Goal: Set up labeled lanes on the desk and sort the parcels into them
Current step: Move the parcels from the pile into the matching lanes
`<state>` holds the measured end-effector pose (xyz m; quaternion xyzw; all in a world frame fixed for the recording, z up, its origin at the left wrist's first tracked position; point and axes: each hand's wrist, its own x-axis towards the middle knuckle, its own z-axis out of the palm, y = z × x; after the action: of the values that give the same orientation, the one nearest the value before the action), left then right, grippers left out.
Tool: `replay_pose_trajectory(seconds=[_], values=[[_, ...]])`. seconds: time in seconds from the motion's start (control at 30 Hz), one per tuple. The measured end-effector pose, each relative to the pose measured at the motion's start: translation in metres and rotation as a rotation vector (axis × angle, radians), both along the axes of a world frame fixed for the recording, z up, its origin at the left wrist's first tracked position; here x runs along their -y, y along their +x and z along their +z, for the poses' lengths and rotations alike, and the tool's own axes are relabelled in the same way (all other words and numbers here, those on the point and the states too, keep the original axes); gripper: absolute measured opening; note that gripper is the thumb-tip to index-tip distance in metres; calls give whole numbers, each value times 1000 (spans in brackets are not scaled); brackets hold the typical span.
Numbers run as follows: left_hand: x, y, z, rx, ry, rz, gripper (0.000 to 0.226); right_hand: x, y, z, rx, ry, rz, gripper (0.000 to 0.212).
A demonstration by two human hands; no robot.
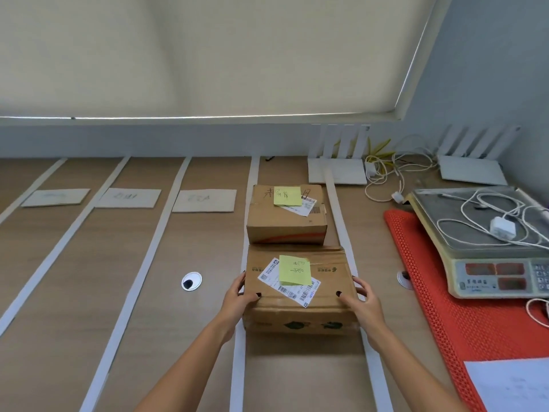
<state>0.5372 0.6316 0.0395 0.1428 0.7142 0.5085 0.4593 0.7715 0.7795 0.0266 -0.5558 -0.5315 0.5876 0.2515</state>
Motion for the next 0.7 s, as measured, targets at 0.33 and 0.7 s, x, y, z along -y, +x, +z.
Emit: replay_pose_trajectory(seconds=[0.33, 0.7], values=[[-10, -6, -4, -30, -36, -59, 64, -5, -7, -4, 30, 20, 22, 56], [19, 9, 49, -175, -28, -10, 60, 25, 15, 60, 51, 130, 36, 61]])
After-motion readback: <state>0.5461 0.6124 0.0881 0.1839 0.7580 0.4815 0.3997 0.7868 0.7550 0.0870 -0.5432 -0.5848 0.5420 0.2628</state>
